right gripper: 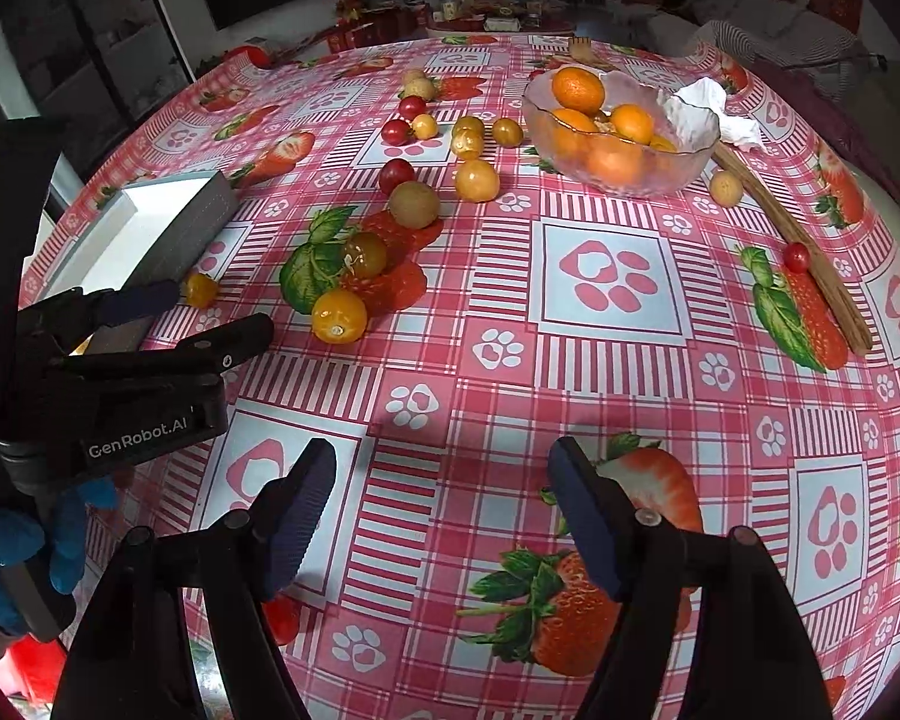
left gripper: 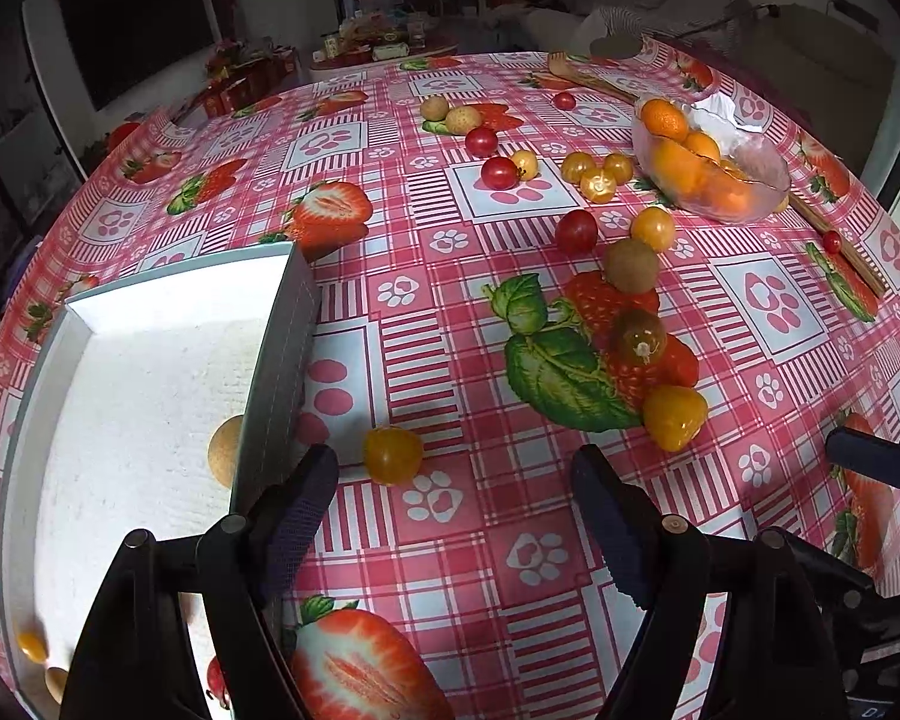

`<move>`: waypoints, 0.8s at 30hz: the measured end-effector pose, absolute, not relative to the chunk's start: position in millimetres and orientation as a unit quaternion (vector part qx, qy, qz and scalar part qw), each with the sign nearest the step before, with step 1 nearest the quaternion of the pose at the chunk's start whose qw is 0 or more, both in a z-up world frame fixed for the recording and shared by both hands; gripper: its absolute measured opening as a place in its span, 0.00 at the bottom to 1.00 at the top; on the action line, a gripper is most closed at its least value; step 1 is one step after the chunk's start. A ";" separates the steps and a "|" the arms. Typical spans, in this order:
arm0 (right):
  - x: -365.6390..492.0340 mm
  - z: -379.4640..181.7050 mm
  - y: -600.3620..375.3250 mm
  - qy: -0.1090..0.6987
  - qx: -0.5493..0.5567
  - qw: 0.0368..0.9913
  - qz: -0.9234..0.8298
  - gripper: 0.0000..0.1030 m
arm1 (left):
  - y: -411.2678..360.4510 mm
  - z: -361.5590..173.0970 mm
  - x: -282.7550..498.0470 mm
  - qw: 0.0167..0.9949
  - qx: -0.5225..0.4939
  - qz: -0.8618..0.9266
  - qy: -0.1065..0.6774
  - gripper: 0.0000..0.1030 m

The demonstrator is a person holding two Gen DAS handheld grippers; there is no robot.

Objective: Organize fruits
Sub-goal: 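Grasp a yellow tomato with the left gripper while the right grasps another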

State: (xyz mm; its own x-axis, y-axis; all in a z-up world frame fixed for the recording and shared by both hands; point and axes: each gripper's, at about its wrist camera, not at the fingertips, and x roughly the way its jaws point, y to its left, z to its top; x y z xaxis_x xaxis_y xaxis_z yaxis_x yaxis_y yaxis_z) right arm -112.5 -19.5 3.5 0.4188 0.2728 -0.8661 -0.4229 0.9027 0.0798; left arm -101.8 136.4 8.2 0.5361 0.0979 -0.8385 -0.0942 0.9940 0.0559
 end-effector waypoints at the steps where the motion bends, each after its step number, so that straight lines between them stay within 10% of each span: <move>1: -111.9 3.2 -18.3 0.497 -0.077 0.839 0.208 0.74 | 136.2 8.2 -101.0 0.878 0.001 0.052 0.476 0.75; 11: -109.0 1.9 -8.5 0.487 -0.092 0.842 0.214 0.74 | 151.5 12.5 -100.9 0.881 -0.026 0.044 0.470 0.25; 24: -88.2 -1.4 27.5 0.460 -0.127 0.852 0.216 0.64 | 159.0 14.0 -102.1 0.881 -0.021 0.049 0.470 0.23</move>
